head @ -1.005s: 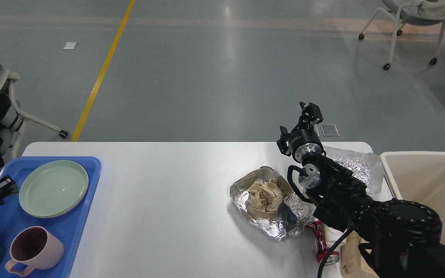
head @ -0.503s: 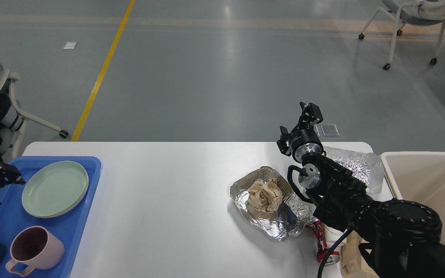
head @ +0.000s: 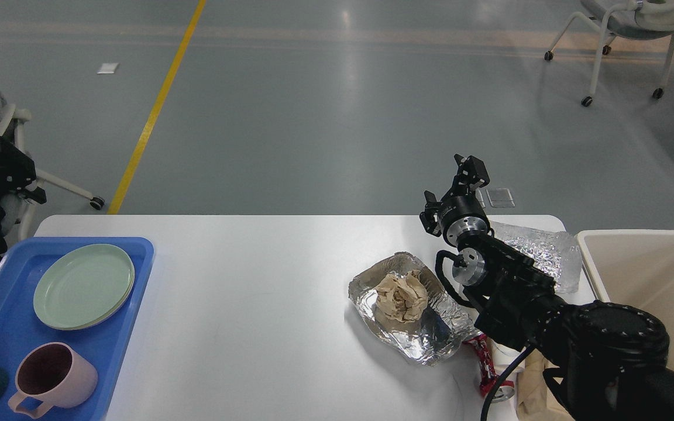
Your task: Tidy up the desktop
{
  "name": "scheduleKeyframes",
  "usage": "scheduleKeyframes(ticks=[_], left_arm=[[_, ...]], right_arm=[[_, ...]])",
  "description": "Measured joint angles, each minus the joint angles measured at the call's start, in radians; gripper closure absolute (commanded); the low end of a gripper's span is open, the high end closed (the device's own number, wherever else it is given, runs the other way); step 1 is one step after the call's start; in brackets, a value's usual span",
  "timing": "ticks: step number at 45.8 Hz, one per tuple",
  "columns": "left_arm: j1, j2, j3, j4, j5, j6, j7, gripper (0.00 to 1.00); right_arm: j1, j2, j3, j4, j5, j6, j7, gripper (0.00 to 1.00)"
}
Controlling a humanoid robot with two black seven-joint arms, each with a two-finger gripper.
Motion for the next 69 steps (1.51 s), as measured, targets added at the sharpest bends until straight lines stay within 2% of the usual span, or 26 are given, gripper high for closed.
scheduleKeyframes(ticks=[6,9,22,26,34,44,47,50,52,69], left_arm=[[-0.017,-0.03,-0.078,0.003,-0.025,0.0,-0.008,0.23],[0.005,-0.034,-0.163,0.016,-0.057,0.042,-0.009,0.23],[0.266,-0.069,-0.572,0.124,-0.148,0.621,0.001,0.23],[0.358,-0.099,-0.705,0.179,-0.149,0.742,0.001,0.24],[0.532,-0.144,-0.982,0.305,-0.151,0.905,0.005,0.23],[0.74,-0.241,-1.42,0.518,-0.141,0.953,0.011,0.22],[0.779,-0.275,-1.537,0.574,-0.137,0.954,0.011,0.17],[0.806,-0.307,-1.625,0.618,-0.137,0.954,0.011,0.08],[0.815,-0.323,-1.673,0.638,-0.138,0.953,0.01,0.06],[0.891,-0.382,-2.016,0.656,-0.149,0.947,0.008,0.04]], right_arm=[[0.0,0.0,0.0,0.0,0.0,0.0,0.0,0.0],[0.0,0.0,0.0,0.0,0.0,0.0,0.0,0.0],[0.0,0.0,0.001,0.0,0.0,0.0,0.0,0.0],[0.0,0.0,0.0,0.0,0.0,0.0,0.0,0.0],[0.0,0.0,0.0,0.0,0.0,0.0,0.0,0.0],[0.0,0.0,0.0,0.0,0.0,0.0,0.0,0.0],[0.0,0.0,0.0,0.0,0.0,0.0,0.0,0.0],[0.0,0.0,0.0,0.0,0.0,0.0,0.0,0.0],[0.0,0.0,0.0,0.0,0.0,0.0,0.0,0.0],[0.0,0.0,0.001,0.0,0.0,0.0,0.0,0.0]])
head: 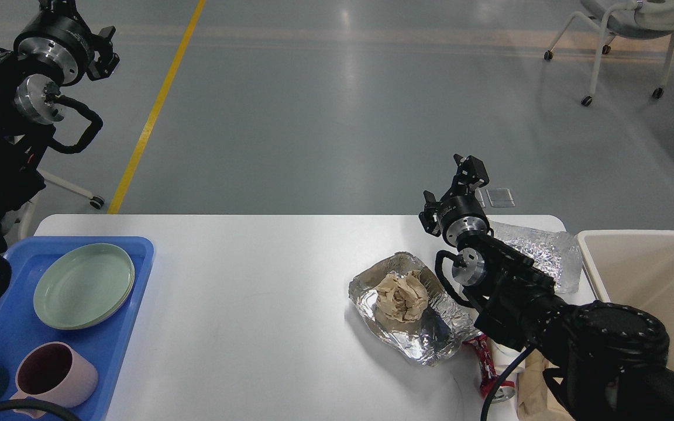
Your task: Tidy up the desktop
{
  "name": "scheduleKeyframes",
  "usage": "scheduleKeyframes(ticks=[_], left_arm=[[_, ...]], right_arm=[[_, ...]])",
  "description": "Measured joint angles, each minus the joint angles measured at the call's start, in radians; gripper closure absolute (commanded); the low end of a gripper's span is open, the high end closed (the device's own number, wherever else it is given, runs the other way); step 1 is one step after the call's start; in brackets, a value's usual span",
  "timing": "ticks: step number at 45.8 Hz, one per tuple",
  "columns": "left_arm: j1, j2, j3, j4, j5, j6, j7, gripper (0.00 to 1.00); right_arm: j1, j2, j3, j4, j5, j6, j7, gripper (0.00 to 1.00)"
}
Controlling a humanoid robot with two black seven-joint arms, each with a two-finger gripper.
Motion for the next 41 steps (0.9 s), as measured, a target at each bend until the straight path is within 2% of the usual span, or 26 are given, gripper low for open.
scheduleKeyframes(ticks=[4,12,17,41], left_arm=[[0.022,-0.004,-0.076,0.007,-0.001,-0.001,0.0,0.02],[0.103,-0.039,-0.211,0.01,-0.011,-0.017,-0.054,0.01],[0.127,-0.083,-0.287,0.01,-0.014,-0.018,-0.071,0.01],[0.188,-0.143,-0.399,0.011,-0.033,-0.02,-0.075,0.0]], right_arm=[[0.0,0.0,0.0,0.0,0.0,0.0,0.0,0.0],[0.001,0.0,0.0,0.0,0.0,0.0,0.0,0.0],[0.001,0.0,0.0,0.0,0.0,0.0,0.0,0.0],[0.001,0.0,0.0,0.0,0.0,0.0,0.0,0.0]])
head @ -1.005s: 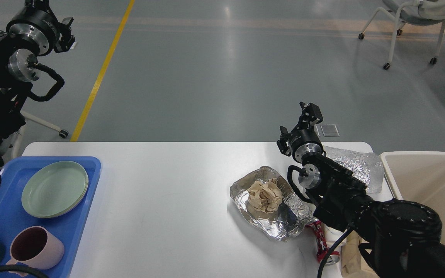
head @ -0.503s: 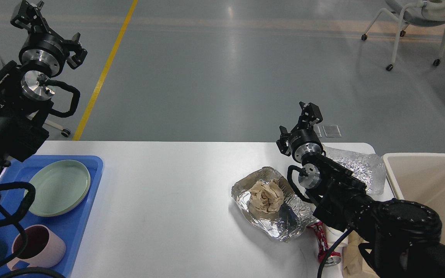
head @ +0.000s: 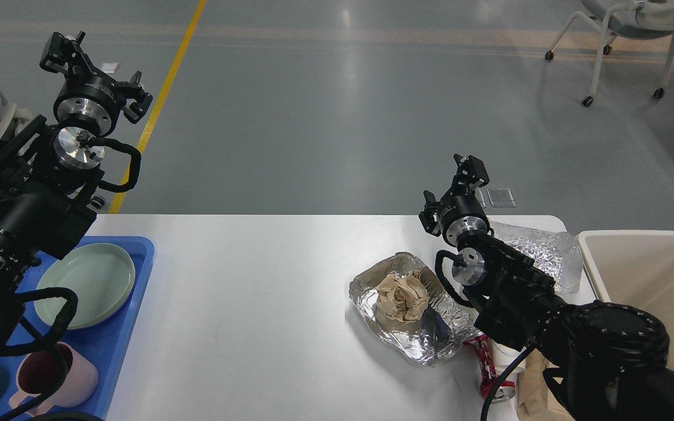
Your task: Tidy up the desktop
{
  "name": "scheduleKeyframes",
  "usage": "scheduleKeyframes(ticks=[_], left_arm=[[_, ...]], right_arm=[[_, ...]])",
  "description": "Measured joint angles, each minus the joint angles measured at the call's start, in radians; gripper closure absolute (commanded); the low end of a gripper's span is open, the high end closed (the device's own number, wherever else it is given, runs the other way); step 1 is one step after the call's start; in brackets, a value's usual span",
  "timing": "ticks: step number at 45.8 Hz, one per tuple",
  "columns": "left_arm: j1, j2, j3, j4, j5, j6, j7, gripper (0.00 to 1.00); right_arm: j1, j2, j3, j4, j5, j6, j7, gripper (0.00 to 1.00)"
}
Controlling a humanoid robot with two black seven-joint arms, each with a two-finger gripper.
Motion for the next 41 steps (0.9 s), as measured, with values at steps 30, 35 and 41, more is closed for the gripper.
scheduleKeyframes(ticks=[30,35,41], left_arm=[[0.228,-0.231,-0.077,0.0,-0.023,-0.124,-0.25,0.0],[0.241,-0.237,-0.074,0.0,-0.021,-0.13,-0.269,0.0],[0.259,-0.246,-0.073,0.0,-0.021,-0.149,-0.271,0.0]], right_arm=[[-0.001,0.0,0.0,0.0,0.0,0.0,0.0,0.0],[-0.001,0.0,0.0,0.0,0.0,0.0,0.0,0.0],[-0.001,0.0,0.0,0.0,0.0,0.0,0.0,0.0]])
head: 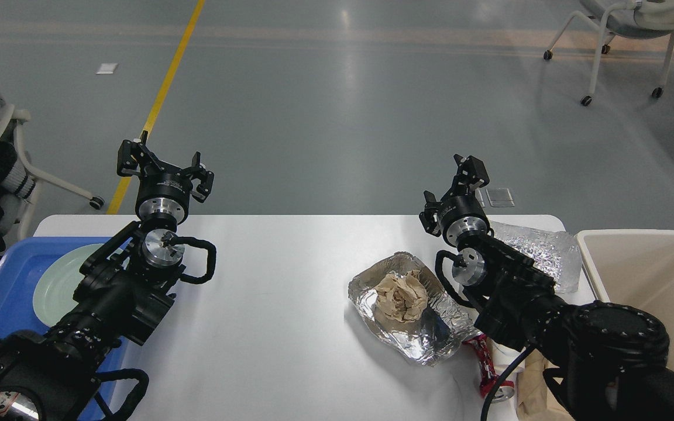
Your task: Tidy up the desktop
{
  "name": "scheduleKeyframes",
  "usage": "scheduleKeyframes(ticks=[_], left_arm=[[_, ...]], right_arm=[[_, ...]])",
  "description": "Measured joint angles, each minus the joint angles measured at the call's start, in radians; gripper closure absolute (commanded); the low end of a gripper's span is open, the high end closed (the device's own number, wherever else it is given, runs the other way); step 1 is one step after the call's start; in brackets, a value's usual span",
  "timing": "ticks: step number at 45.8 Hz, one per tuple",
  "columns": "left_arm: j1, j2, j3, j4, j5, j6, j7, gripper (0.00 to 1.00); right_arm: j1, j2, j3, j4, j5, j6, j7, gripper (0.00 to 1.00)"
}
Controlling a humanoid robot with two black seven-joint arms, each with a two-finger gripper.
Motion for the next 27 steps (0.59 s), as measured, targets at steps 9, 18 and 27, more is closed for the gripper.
scheduleKeyframes(ticks=[9,18,27], left_arm=[[0.035,-0.025,0.008,0.0,0.009,-0.037,-0.007,0.0],[0.061,-0.018,0.038,0.0,0.012,-0.099,-0.031,0.0],[0.078,-0.013,0.044,0.0,0.012,-0.144,-0.066,0.0]], right_arm=[[0.0,0.0,0.0,0.0,0.0,0.0,0.0,0.0],[0.0,0.0,0.0,0.0,0.0,0.0,0.0,0.0],[0.0,0.0,0.0,0.0,0.0,0.0,0.0,0.0]])
